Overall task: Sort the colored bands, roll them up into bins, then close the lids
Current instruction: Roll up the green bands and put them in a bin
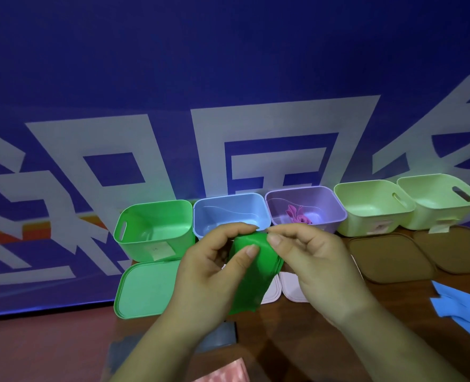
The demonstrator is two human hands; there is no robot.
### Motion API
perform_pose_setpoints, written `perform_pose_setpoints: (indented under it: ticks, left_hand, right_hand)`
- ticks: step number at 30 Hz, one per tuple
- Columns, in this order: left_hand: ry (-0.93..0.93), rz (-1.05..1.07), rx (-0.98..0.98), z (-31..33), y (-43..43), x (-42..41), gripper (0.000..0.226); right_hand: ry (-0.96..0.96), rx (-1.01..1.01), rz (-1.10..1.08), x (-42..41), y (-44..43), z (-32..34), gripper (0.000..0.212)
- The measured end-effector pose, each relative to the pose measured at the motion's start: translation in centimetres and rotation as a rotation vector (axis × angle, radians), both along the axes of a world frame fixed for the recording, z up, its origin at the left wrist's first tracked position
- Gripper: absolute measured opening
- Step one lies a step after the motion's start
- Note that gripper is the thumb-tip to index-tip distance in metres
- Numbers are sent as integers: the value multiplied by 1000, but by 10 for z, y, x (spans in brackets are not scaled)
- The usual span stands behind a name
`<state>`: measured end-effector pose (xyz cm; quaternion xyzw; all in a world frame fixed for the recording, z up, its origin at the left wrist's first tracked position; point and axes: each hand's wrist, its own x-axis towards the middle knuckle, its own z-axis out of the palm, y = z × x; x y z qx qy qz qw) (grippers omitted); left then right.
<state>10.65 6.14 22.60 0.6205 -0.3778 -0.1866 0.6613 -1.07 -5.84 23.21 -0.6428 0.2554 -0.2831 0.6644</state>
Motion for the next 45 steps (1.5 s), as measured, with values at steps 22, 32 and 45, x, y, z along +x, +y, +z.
perform_pose_setpoints:
  ticks: [22,32,45]
  left_hand:
    - [54,46,26,16,-3,-3,24]
    - [26,-50,-53,10,2,4,41]
    - [-120,-60,9,4,-2,-1,49]
  right_hand:
    - [-24,-364,-40,-1,6,2,38]
    - [-64,-129,42,-3,1,3,30]
    - [-43,-52,32,-7,-4,8,31]
